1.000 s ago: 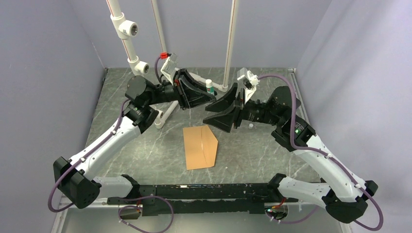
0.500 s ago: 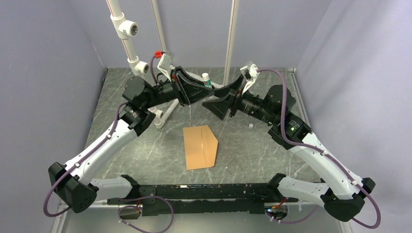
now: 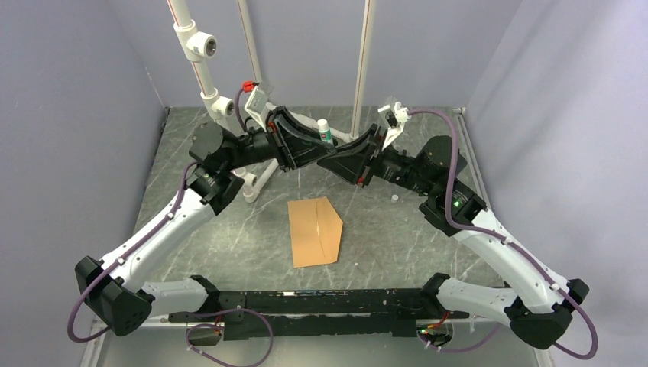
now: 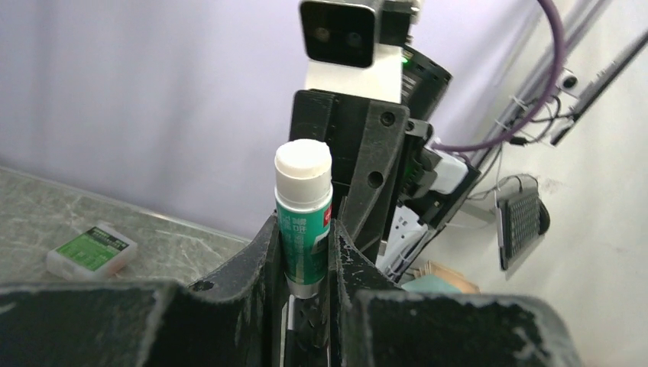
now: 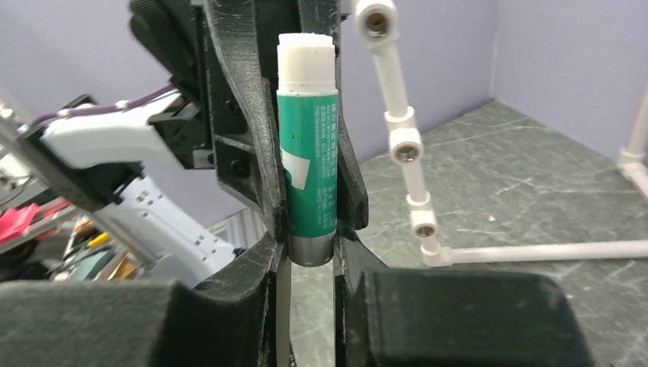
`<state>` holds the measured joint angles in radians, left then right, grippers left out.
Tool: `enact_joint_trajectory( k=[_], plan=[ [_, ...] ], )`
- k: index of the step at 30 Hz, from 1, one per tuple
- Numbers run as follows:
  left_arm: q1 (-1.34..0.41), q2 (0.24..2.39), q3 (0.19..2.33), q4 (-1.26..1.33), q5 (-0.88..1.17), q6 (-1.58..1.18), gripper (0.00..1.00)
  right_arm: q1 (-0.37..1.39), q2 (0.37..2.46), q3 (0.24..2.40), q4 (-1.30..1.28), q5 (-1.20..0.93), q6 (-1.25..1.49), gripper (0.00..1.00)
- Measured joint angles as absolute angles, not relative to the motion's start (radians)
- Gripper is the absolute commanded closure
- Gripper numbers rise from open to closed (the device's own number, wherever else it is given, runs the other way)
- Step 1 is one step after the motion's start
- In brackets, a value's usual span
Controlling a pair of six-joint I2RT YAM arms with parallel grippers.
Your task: Place the letter into the envelope and seal it
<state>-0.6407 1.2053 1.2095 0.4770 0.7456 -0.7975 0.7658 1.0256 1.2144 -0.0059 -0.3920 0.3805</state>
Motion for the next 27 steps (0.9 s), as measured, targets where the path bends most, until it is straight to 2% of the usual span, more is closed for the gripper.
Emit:
enact_joint_trajectory(
  k=[9,14,15,17,18,19,20,23,27],
  plan=[
    [-0.656,1.192,1.209,0.606,0.917,-0.834,0.98,0.725,1.029,1.213,0.098,-0.744,0.524,1.00],
    [-0.657,1.190,1.209,0.673,0.950,-0.871,0.98,0.720,1.054,1.218,0.179,-0.841,0.627,1.00],
    [-0.659,1.190,1.209,0.685,0.953,-0.879,0.98,0.720,1.055,1.221,0.182,-0.846,0.638,0.98],
    [-0.662,1.191,1.209,0.711,0.953,-0.897,0.98,0.721,1.055,1.230,0.180,-0.846,0.649,0.70],
    [-0.663,1.192,1.209,0.723,0.953,-0.904,0.98,0.722,1.055,1.234,0.176,-0.841,0.648,0.51],
    [-0.663,1.194,1.209,0.734,0.950,-0.911,0.98,0.724,1.054,1.240,0.165,-0.829,0.641,0.39],
    [-0.663,1.196,1.209,0.737,0.946,-0.915,0.98,0.726,1.051,1.245,0.150,-0.812,0.629,0.32],
    [-0.651,1.196,1.209,0.710,0.897,-0.923,0.98,0.722,1.008,1.248,0.090,-0.711,0.539,0.24],
    [-0.649,1.192,1.212,0.593,0.735,-0.973,0.98,0.722,0.943,1.266,-0.016,-0.519,0.343,0.22]
  ],
)
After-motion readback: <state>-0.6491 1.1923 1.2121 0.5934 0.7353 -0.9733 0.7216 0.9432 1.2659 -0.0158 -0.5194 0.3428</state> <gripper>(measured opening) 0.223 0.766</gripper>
